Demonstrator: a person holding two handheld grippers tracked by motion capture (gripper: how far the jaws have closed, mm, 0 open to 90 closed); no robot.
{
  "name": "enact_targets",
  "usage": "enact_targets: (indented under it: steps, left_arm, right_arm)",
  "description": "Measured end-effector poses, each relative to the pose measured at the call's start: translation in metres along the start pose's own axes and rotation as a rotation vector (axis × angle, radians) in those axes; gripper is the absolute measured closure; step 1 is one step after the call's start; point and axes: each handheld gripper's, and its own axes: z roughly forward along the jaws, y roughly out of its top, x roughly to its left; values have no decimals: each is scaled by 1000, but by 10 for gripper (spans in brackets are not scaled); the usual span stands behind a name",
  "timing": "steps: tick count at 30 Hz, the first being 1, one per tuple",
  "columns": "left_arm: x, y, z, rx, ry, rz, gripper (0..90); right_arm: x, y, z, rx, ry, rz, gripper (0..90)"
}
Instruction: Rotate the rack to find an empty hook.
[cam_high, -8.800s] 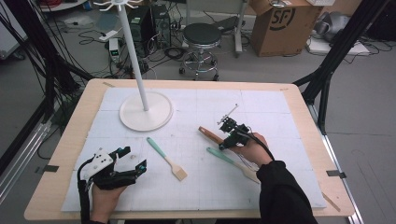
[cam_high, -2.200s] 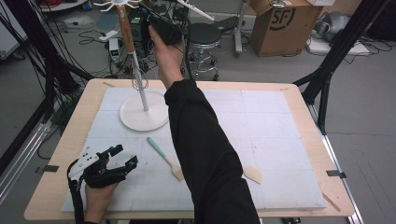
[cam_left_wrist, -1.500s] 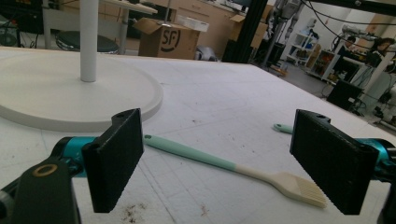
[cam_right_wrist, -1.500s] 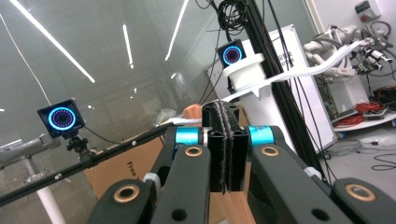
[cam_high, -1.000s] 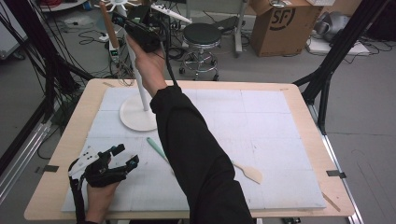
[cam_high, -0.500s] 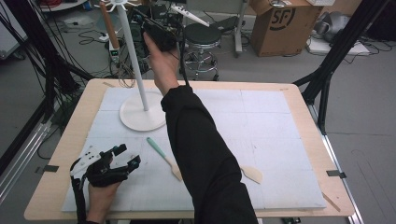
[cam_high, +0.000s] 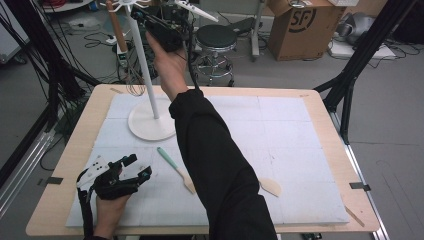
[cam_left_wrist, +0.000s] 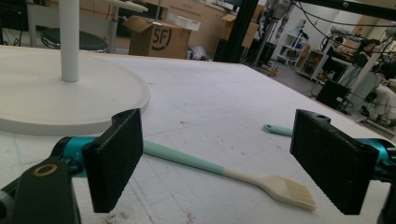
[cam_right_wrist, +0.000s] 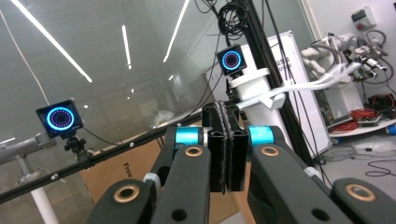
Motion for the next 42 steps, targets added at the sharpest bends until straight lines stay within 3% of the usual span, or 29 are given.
enact_targets:
  steps: [10,15,24,28,34,42]
  left_arm:
    - [-2,0,2,0,-8,-2,180]
    - [0,0,-1,-6,-5,-9,179]
    - [0,0,-1,-4,-3,-3,180]
    - [-2,0,-1,-4,-1,2,182]
    - [-4,0,0,-5,1,16,189]
    - [-4,0,-1,-4,5,19,200]
  right_arm:
    - [5,-10,13,34,11,4,900]
    - [6,-15,17,79,16,-5,900]
    - [7,-24,-2,120,28,-20,898]
    - [4,-32,-20,143,4,-22,809]
    - [-1,-35,-45,175,-27,-4,569]
    - [-2,-34,-68,211,-61,-42,480]
